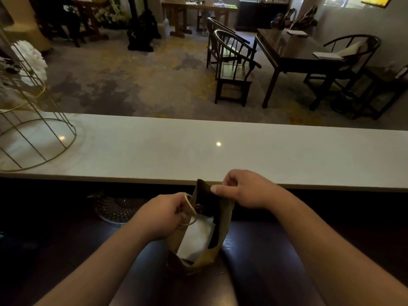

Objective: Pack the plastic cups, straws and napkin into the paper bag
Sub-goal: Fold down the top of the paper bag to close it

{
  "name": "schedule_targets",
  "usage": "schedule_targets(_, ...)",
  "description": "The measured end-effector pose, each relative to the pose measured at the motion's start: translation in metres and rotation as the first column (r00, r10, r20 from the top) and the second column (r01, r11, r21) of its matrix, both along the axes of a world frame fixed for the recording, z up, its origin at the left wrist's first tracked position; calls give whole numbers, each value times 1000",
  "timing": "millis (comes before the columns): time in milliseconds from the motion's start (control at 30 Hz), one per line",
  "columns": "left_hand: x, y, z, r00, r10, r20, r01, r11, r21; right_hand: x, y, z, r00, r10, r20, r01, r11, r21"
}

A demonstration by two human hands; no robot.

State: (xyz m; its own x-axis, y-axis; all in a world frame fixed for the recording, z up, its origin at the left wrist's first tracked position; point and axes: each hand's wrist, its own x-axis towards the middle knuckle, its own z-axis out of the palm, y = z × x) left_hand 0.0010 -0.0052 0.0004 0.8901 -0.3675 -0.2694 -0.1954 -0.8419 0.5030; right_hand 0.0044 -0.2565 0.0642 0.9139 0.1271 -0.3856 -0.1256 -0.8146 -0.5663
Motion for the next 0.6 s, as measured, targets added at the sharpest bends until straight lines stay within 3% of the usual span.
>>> schedule_targets(100, 6, -1, 3, 997, -52, 58, 50, 998, 30, 14, 6, -6, 998, -40, 40, 36, 995, 90)
schedule_targets(200, 15, -2, 6, 994, -35, 107, 30, 999, 41, 27, 12, -28, 995, 15, 94, 0, 989, -150)
schedule_targets(300, 19, 5, 3, 995, 62, 76, -61, 998, -7, 33, 16, -49, 995, 103, -14, -102, 939, -328)
schedule_targets(367, 16, 15, 2, 991, 137, -4, -137, 989, -63, 32, 15, -60, 997, 75, -25, -79, 928, -364)
schedule_targets(433, 6, 25, 2, 971, 157, -179, -176, 980, -94, 30, 10, -65, 1000, 3, -14, -8, 937, -350)
schedule_targets(500, -7, 29, 2, 947, 98, -307, -108, 994, -17, 30, 7, -64, 999, -46, -17, 38, 938, -343)
schedule_targets(533, -12, 28, -2, 953, 81, -291, -66, 996, 61, 31, 6, -65, 998, -57, -19, 47, 938, -343)
schedule_targets(600, -15, 25, -12, 989, 96, -112, -65, 964, 257, 32, 7, -62, 998, -54, -32, 39, 933, -357)
